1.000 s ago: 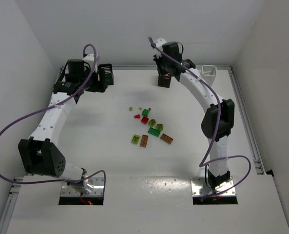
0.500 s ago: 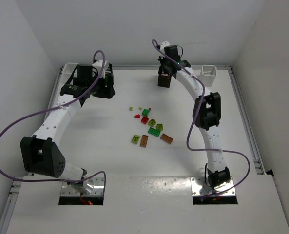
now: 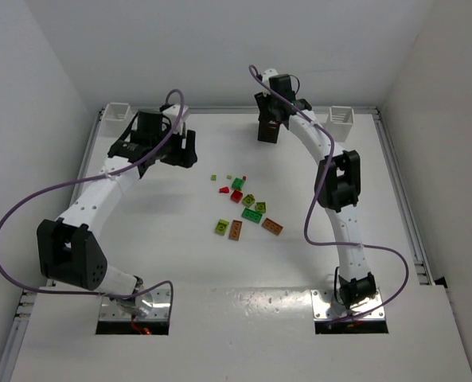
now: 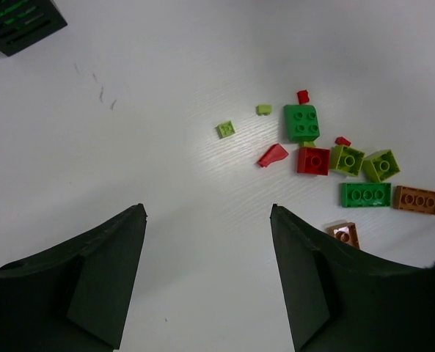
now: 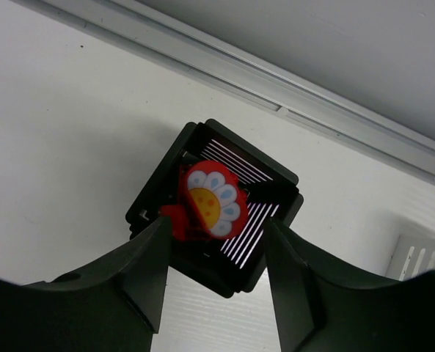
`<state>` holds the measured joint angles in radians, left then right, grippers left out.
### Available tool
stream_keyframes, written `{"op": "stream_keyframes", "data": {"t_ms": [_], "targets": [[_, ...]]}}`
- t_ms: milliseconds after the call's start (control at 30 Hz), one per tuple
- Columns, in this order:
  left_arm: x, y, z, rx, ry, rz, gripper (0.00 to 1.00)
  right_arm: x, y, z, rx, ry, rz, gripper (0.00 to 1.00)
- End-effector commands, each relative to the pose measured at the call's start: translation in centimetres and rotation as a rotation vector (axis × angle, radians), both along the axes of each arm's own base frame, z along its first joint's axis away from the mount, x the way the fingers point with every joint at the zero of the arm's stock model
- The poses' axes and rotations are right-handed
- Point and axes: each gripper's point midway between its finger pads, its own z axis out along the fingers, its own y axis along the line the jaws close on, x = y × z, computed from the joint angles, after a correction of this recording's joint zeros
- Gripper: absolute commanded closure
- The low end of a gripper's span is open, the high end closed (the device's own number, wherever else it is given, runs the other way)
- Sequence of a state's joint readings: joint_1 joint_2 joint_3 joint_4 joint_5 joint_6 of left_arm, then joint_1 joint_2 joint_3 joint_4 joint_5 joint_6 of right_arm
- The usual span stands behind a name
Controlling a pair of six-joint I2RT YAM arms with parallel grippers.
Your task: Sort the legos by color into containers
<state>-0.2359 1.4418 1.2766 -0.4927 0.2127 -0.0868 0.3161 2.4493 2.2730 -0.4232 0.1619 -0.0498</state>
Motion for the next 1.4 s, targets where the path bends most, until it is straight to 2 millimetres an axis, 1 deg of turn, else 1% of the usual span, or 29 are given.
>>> {"op": "stream_keyframes", "data": {"t_ms": [0, 100, 133, 167, 200, 267, 300, 333, 367, 433, 467, 500, 533, 567, 600, 633, 667, 700, 733, 767, 800, 833, 867, 933, 967, 1033, 1100, 1233, 1367], "targets": [[0.2, -0.3, 0.5, 0.002, -0.038, -0.003, 0.25, 0.8, 0.2, 5.8, 0.046, -0.114, 0.005, 0.46], [-0.2, -1.0, 0.2, -0.008, -0.026, -0.032, 0.25, 0.2, 0.3, 7.4, 0.059, -0.123, 0.021, 0.46], [-0.6, -1.6, -0.2, -0.006, -0.017, -0.047, 0.25, -0.3, 0.4, 8.7, 0.069, -0.137, 0.03, 0.46], [-0.9, -2.3, -0.2, -0.013, -0.017, -0.082, 0.25, -0.7, 0.3, 9.0, 0.076, -0.128, 0.025, 0.46], [-1.8, -3.9, -0.9, -0.012, -0.003, -0.157, 0.25, -1.4, 0.3, 9.4, 0.079, -0.114, 0.035, 0.46], [-2.9, -5.5, -1.5, 0.025, -0.006, -0.237, 0.27, -3.6, 0.2, 11.4, 0.115, -0.099, 0.041, 0.47], [-4.3, -7.4, -3.1, 0.052, 0.026, -0.311, 0.27, -4.5, 0.2, 12.2, 0.131, -0.097, 0.048, 0.47], [-4.8, -8.1, -3.7, 0.077, 0.035, -0.341, 0.27, -6.2, 0.2, 10.4, 0.129, -0.035, 0.069, 0.47], [-5.1, -8.8, -4.2, 0.096, 0.037, -0.368, 0.27, -7.8, -0.1, 13.1, 0.155, -0.065, 0.077, 0.47], [-6.3, -10.4, -5.7, 0.13, 0.068, -0.426, 0.28, -9.9, -0.9, 13.1, 0.161, -0.037, 0.085, 0.47], [-5.7, -10.4, -6.8, 0.167, 0.084, -0.408, 0.29, -11.4, -1.4, 10.9, 0.146, 0.019, 0.081, 0.47], [-5.2, -10.3, -7.3, 0.177, 0.101, -0.373, 0.29, -12.2, -2.2, 10.7, 0.143, 0.029, 0.07, 0.47], [-4.2, -10.6, -7.1, 0.177, 0.096, -0.312, 0.3, -13.9, -2.9, 10.3, 0.139, 0.046, 0.053, 0.47], [-3.4, -10.9, -8.2, 0.179, 0.117, -0.287, 0.3, -14.3, -3.6, 10.3, 0.14, 0.042, 0.041, 0.47], [-2.8, -11.2, -8.4, 0.163, 0.135, -0.248, 0.3, -15.4, -4.2, 9.9, 0.129, 0.054, 0.03, 0.47], [-2.1, -11.6, -8.5, 0.158, 0.133, -0.232, 0.3, -15.4, -4.8, 9.3, 0.127, 0.062, 0.017, 0.47], [-0.9, -12.1, -7.7, 0.145, 0.115, -0.215, 0.29, -15.8, -5.5, 10.0, 0.131, 0.048, 0.007, 0.47], [-0.3, -12.4, -9.1, 0.155, 0.144, -0.2, 0.29, -15.8, -5.5, 10.0, 0.131, 0.048, 0.007, 0.47], [0.5, -13.4, -8.4, 0.137, 0.132, -0.186, 0.28, -16.0, -6.0, 9.9, 0.138, 0.05, -0.009, 0.47], [0.7, -14.1, -8.8, 0.134, 0.138, -0.191, 0.28, -16.2, -5.9, 9.8, 0.142, 0.061, -0.001, 0.47], [1.3, -14.2, -9.0, 0.138, 0.139, -0.173, 0.28, -16.1, -6.5, 9.8, 0.142, 0.061, -0.013, 0.47], [1.5, -14.8, -10.2, 0.148, 0.16, -0.168, 0.28, -16.2, -6.2, 9.8, 0.149, 0.063, -0.003, 0.47], [2.0, -15.6, -9.9, 0.147, 0.144, -0.171, 0.28, -16.2, -6.2, 10.1, 0.157, 0.063, -0.009, 0.47], [2.4, -15.9, -10.5, 0.155, 0.157, -0.172, 0.28, -16.0, -6.4, 10.5, 0.165, 0.056, -0.008, 0.47], [2.2, -16.3, -11.4, 0.168, 0.177, -0.181, 0.28, -15.9, -6.4, 10.0, 0.17, 0.066, -0.014, 0.47], [2.4, -16.4, -11.4, 0.166, 0.175, -0.181, 0.28, -15.8, -6.6, 10.0, 0.176, 0.067, -0.016, 0.47], [2.4, -16.4, -12.6, 0.178, 0.196, -0.182, 0.28, -15.6, -6.6, 10.0, 0.176, 0.067, -0.016, 0.47], [2.4, -16.7, -13.4, 0.179, 0.212, -0.19, 0.28, -15.3, -6.8, 9.4, 0.186, 0.088, -0.024, 0.47], [2.4, -16.9, -15.1, 0.208, 0.231, -0.199, 0.28, -15.2, -6.6, 9.8, 0.193, 0.081, -0.016, 0.46]]}}
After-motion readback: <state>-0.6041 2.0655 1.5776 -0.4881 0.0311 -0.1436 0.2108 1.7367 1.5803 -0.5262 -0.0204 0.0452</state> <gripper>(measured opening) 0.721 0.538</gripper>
